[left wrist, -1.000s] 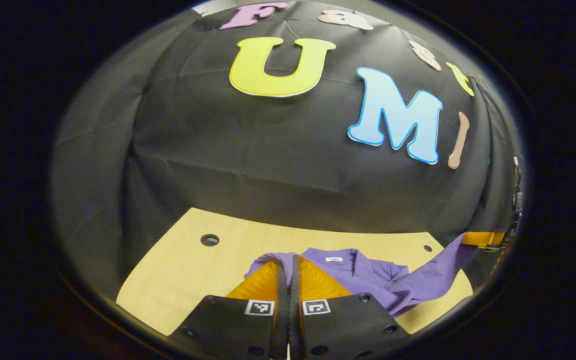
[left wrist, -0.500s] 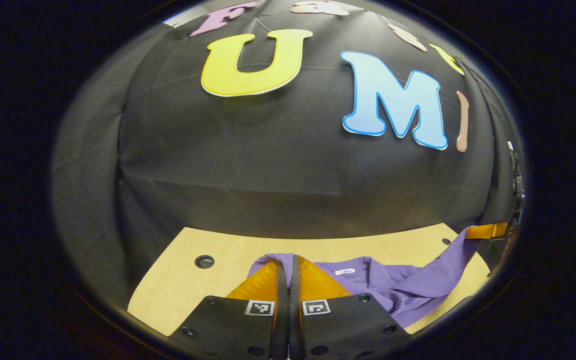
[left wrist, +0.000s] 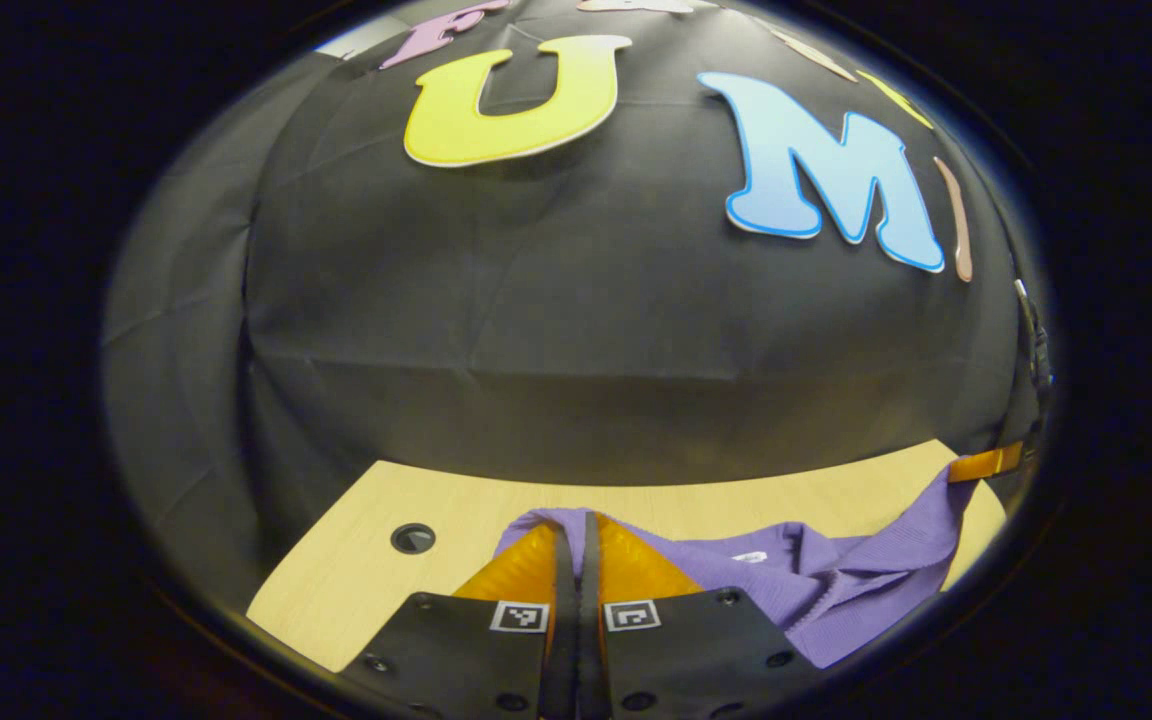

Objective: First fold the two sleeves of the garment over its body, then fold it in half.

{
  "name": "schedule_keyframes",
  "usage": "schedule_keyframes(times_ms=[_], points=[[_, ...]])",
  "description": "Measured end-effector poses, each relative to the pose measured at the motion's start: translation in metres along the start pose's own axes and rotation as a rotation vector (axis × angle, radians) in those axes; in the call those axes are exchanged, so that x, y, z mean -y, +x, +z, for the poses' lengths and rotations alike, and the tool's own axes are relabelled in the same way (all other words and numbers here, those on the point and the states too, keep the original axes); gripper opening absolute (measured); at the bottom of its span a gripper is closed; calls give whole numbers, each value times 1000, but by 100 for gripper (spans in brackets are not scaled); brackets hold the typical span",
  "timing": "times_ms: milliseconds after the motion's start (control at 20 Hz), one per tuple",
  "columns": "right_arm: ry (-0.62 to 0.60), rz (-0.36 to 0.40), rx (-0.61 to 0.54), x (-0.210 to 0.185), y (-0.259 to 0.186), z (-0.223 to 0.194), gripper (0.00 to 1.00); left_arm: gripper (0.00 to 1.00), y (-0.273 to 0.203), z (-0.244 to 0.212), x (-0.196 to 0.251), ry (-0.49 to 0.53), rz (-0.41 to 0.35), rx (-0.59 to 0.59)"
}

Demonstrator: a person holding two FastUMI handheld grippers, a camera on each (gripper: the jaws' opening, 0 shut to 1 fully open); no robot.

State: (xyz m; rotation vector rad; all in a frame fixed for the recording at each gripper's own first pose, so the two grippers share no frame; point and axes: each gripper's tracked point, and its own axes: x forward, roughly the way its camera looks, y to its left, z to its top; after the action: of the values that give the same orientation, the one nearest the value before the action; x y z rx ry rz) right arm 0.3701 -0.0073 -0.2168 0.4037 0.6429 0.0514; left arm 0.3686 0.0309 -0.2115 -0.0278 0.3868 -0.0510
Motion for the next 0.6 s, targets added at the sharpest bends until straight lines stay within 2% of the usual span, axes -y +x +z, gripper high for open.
schedule_keyframes(times_ms=[200, 350, 600], points=[[14, -33, -21, 8, 33, -2, 4, 6, 33, -24, -8, 29, 40, -19], [16, -61, -44, 13, 52, -10, 4, 8, 43, -37, -7, 30, 37, -35], [-89, -115, -47, 15, 57, -19, 8, 11, 47, -51, -2, 21, 32, -74]])
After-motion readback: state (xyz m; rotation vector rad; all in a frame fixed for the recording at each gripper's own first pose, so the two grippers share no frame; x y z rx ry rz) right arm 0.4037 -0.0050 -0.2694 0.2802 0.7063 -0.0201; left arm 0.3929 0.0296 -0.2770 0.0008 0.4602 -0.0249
